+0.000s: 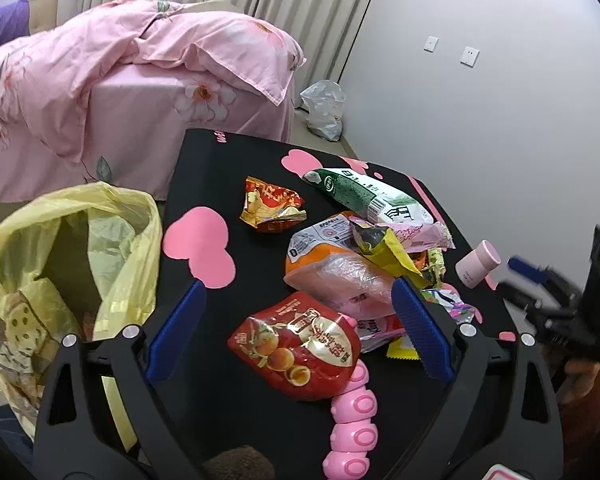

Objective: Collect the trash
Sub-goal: 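Grasp the red snack wrapper on the table with the left gripper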

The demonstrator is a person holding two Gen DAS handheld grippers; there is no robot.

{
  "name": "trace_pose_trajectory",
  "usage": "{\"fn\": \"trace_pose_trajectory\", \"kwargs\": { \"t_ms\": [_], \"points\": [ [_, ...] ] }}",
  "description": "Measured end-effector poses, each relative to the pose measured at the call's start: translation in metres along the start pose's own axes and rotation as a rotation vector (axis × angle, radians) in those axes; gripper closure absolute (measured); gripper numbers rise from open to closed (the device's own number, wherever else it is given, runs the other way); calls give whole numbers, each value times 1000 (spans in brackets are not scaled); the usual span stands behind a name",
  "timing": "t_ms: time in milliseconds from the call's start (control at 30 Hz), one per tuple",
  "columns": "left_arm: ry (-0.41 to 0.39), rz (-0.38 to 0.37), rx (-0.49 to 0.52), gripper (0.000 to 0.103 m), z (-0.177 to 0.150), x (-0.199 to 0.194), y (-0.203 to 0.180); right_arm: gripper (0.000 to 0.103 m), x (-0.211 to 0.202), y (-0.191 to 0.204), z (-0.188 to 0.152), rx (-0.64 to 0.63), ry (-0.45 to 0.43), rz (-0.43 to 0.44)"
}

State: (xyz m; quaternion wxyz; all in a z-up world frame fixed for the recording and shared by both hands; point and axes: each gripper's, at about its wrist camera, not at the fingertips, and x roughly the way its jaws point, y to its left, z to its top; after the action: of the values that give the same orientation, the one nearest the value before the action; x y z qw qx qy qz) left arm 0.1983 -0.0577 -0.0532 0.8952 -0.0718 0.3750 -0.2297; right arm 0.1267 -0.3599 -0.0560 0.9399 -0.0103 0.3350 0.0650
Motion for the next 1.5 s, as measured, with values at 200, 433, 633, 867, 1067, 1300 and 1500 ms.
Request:
{"fn": "trace_pose_trajectory", "kwargs": {
  "t_ms": [200,433,633,867,1067,1300,1500],
  "points": [
    [52,6,25,14,-3,12,5,30,3,1,-26,26,30,12],
    [34,33,146,23,58,59,8,30,2,6,-33,3,21,-21],
    [185,90,263,36,76,136,4,30,5,3,-35,-8,30,-69],
    [134,91,214,77,65,116,5,30,19,-11,-28,29,51,-70],
    [50,43,82,85,57,58,18,30,36,-26,-14,143,58,-59],
    [51,-31,101,77,46,44,22,31,49,-25,-6,205,61,-39],
    [31,-31,41,60,43,48,33,31,18,16,-10,62,-26,108]
  ]
}}
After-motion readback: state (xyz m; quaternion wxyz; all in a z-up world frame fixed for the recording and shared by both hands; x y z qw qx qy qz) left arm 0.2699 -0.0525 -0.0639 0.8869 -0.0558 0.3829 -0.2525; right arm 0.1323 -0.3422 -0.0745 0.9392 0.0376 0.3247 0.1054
